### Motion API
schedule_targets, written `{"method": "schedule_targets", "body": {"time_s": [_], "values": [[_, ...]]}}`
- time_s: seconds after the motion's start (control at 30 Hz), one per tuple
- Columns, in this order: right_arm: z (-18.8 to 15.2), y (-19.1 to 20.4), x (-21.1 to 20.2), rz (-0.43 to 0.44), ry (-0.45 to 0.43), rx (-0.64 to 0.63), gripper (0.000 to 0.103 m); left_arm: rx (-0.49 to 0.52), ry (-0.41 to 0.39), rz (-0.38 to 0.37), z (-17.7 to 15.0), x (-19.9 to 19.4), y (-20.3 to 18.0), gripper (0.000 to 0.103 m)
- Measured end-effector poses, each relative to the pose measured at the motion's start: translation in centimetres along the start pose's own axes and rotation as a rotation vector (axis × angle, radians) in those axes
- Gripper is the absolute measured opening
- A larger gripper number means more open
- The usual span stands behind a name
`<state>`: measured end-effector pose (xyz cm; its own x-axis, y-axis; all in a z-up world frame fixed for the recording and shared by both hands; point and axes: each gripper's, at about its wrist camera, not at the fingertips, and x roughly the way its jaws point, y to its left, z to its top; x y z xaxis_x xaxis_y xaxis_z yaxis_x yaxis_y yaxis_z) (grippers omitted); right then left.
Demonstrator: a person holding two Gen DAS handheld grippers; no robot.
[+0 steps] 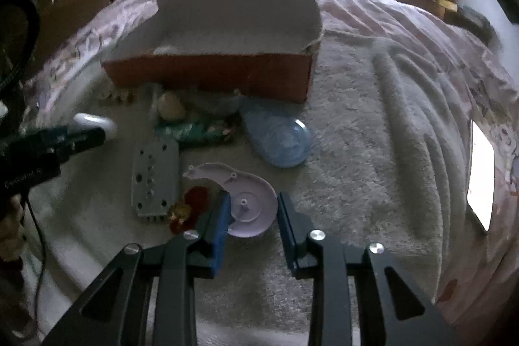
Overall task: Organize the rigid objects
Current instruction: 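Lift the earbud case with the left gripper while the right gripper approaches the pink disc, then carry the earbud case into the box with the left gripper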
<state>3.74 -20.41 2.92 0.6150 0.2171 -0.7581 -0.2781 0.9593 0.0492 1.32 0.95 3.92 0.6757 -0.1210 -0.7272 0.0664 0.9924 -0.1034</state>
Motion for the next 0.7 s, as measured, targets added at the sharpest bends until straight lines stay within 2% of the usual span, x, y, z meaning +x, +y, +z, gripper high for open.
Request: {"method": "schedule_targets", "body": {"time_s": [0.1,0.13,0.17,0.37,0.5,0.67,0.7], "values": [[0.4,-0.4,-0.4,0.02,-0.015,0.025,0.031,0.002,-0.011,0.0,0.3,-0.3,-0.1,0.038],[0.5,-0.4,-0.5,0.023,-0.018,0.028,0.031,0.0,-0.016,-0.002,0.5,-0.4,-0.1,0.027],[0.6,-0.4,-0.5,0.027,-0.021,0.03,0.031,-0.002,-0.017,-0.005,0.6,-0.5,-0.1,0.026],[0.6,-0.2,-0.3,0.042,-0.024,0.029,0.031,0.02,-0.008,-0.003,0.6,-0.2,-0.1,0.026],[0.5,-0.1,-0.1,0.049,-0.017,0.035,0.031,0.009,0.024,0.0,0.6,1.0,0.2,0.04],[0.5,-0.2,-0.3,0.048,-0.023,0.038,0.031,-0.038,0.024,-0.039,0.6,1.9,0.7,0.039],[0.6,-0.2,-0.3,0.049,-0.025,0.04,0.031,-0.036,0.026,-0.041,0.7,1.9,0.7,0.035]]}}
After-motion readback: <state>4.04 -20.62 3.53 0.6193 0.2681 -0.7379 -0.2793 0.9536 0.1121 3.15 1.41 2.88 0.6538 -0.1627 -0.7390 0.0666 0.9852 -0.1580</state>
